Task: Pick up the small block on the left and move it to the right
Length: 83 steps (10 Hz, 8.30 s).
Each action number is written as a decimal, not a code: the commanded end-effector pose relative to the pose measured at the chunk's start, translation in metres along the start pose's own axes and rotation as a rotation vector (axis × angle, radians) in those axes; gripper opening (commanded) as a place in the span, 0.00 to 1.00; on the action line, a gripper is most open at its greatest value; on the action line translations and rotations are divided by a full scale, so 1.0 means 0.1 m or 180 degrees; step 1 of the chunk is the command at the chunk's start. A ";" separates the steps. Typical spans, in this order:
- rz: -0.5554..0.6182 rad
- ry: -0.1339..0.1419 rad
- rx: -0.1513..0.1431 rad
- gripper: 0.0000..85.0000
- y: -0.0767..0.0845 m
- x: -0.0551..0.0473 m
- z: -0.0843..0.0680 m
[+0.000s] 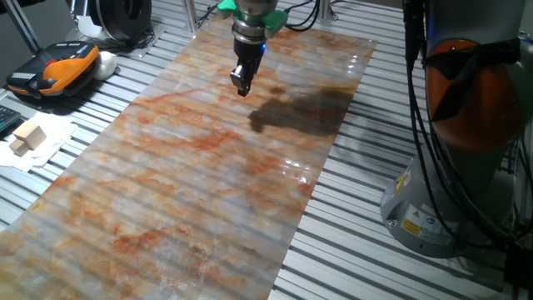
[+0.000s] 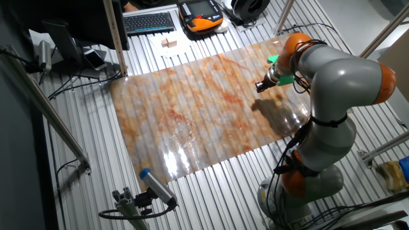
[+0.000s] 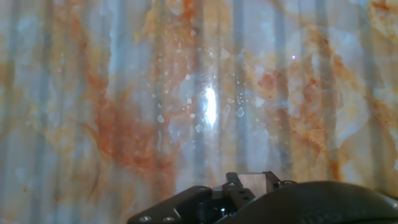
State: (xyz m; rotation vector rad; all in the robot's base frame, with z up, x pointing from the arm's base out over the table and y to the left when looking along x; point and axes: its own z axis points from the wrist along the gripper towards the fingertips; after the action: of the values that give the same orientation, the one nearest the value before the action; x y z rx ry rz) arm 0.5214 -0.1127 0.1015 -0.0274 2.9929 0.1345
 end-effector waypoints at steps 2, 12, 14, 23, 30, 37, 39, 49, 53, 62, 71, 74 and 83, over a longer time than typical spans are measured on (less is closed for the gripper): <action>-0.0050 0.0093 0.0080 0.00 0.00 0.00 0.00; 0.0050 0.0120 0.0054 0.00 0.10 -0.10 0.02; 0.0087 0.0087 -0.0009 0.00 0.16 -0.12 0.06; 0.0249 0.0090 -0.0043 0.00 0.54 -0.23 -0.25; 0.0499 0.0126 0.0087 0.00 1.23 -0.33 -0.54; 0.0802 0.0056 0.0237 0.00 1.96 -0.29 -0.45; 0.0907 0.0044 0.0316 0.00 2.19 -0.27 -0.42; 0.1039 0.0018 0.0141 0.00 2.51 -0.29 -0.04; 0.1004 0.0030 0.0235 0.00 2.60 -0.30 0.14; 0.0883 0.0051 0.0292 0.00 2.68 -0.32 0.47; 0.0925 -0.0030 0.0260 0.00 2.79 -0.25 0.92; 0.0926 -0.0026 0.0260 0.00 2.79 -0.25 0.95; 0.1003 -0.0082 0.0358 0.20 2.81 -0.23 1.00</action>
State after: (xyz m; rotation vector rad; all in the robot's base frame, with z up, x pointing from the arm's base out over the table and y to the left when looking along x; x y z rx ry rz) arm 0.5513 0.1761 0.0313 0.4587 2.9500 -0.0023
